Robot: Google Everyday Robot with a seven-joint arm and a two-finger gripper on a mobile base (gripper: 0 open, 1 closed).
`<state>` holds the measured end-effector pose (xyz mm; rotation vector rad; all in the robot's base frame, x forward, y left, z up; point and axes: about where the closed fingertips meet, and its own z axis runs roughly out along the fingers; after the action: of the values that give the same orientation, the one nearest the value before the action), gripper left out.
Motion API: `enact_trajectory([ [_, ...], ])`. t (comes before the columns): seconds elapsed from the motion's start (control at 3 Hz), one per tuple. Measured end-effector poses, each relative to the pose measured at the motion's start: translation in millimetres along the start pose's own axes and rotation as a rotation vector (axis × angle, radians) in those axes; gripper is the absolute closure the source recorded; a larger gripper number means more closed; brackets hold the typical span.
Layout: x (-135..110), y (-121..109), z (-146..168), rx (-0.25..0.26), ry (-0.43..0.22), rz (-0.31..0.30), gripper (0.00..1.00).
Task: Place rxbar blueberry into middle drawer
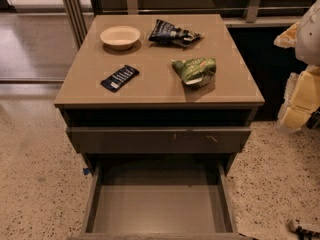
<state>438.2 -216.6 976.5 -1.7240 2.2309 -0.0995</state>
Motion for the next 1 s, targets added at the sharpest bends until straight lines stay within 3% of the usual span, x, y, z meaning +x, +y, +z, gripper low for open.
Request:
enact_trajectory([
  [0.33,0.0,0.0,0.0,0.000,0.000,0.000,0.00],
  [0.67,-15.6,-6.2,12.7,-0.028,0.007,-0.068,0.00],
  [1.0,-50.2,-27.1,31.3,-0.041,-0.006,-0.180,0.00],
])
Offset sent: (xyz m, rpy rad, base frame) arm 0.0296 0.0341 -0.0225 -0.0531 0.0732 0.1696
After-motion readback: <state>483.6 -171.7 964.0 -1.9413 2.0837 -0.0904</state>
